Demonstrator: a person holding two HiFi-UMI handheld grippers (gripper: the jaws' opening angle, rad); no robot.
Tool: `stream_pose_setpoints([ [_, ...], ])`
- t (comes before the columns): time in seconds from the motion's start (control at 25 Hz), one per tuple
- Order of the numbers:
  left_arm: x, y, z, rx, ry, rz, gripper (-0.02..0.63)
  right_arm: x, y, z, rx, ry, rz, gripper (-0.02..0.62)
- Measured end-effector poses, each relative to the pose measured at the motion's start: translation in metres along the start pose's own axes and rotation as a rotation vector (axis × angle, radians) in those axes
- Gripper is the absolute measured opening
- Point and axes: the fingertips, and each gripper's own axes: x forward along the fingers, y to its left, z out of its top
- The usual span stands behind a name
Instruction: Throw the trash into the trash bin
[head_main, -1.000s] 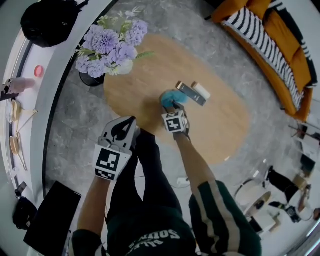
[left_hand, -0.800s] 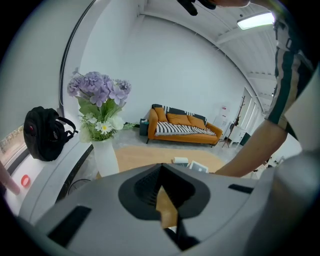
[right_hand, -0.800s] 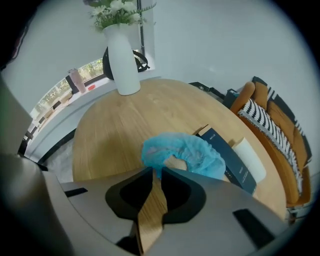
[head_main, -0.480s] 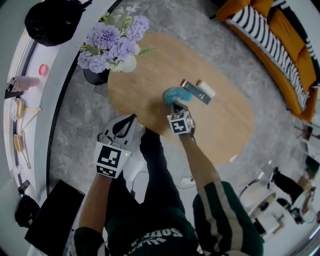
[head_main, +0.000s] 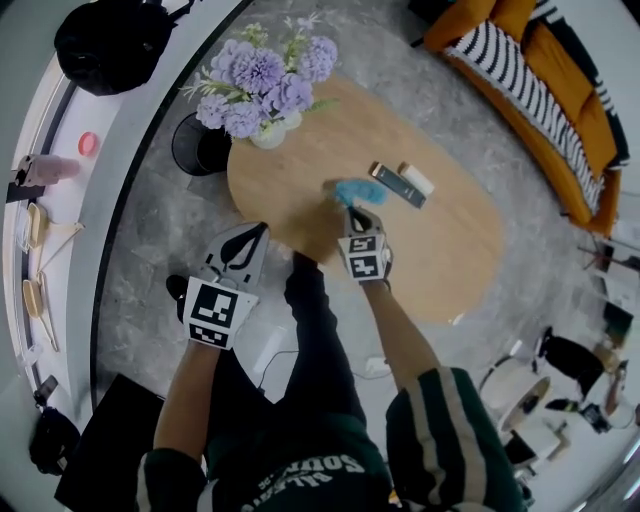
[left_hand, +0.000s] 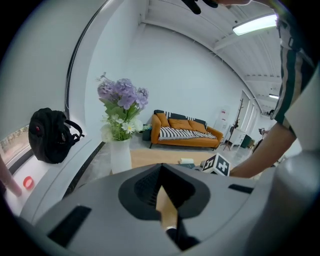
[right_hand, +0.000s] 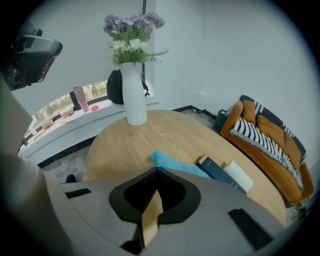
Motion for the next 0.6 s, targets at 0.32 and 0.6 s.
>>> stream_pose_setpoints([
  [0.32, -0.052, 0.048, -0.019, -0.002, -0.013, -0.025, 0.000, -0.031, 0.071, 0.060, 0.000, -0.110, -0.012, 0.000],
  [0.6, -0.104, 0.111, -0.038, -0.036, -0.019, 0.024, 0.000, -0.039, 0.157, 0.129, -0.037, -0.213, 0.057, 0.000],
])
